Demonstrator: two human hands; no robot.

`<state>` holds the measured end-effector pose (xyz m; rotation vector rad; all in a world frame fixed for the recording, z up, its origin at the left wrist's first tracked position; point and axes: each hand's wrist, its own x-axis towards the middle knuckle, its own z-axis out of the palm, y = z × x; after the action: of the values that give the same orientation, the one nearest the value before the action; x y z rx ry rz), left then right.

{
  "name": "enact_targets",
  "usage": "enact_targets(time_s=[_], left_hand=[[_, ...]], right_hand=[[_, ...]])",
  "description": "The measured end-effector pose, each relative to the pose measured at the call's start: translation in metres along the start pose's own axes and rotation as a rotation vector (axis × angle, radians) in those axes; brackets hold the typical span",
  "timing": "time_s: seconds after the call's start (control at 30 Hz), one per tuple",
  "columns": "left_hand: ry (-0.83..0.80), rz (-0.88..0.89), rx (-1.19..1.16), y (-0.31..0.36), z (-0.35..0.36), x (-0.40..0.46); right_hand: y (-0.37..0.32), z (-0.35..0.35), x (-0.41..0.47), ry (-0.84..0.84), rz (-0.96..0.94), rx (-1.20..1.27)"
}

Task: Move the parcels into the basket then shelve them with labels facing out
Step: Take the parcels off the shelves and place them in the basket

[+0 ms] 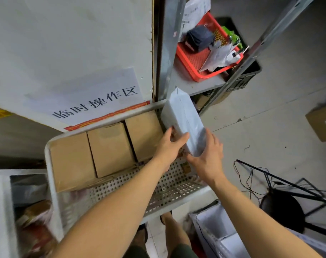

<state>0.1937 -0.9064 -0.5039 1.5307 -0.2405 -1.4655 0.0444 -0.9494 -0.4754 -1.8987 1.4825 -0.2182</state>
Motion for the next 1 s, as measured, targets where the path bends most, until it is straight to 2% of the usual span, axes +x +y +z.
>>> enact_targets(time_s=[0.17, 0.27, 0.43, 0.53, 0.73, 0.9, 1.0], left_hand=[[0.114, 0.023, -0.020, -0.017, -0.012, 0.019], [0.146, 0.043, 0.046, -0.021, -0.013, 0.027], [0.255, 0.083, 0.147, -0.024, -0.013, 0.037], [0.316, 0.102, 0.322, -0.028, -0.021, 0.046], [0.392, 0.057, 0.454, -0.025, -0.019, 0.051], [0.347, 0.042, 0.528, -0.017, -0.030, 0.044], [0.314, 0.077, 0.565, -0.005, -0.040, 0.025]], right_hand=[[0.011, 0.005, 0.029, -0.219, 0.150, 0.297], [0.017, -0.001, 0.052, -0.237, 0.214, 0.352], [0.024, 0.002, 0.065, -0.209, 0.157, 0.369], [0.026, 0.019, 0.062, -0.226, 0.136, 0.354], [0.027, 0.033, 0.066, -0.210, 0.166, 0.252], [0.016, 0.028, 0.065, -0.250, 0.130, 0.168], [0.003, 0.021, 0.057, -0.268, 0.039, 0.091]])
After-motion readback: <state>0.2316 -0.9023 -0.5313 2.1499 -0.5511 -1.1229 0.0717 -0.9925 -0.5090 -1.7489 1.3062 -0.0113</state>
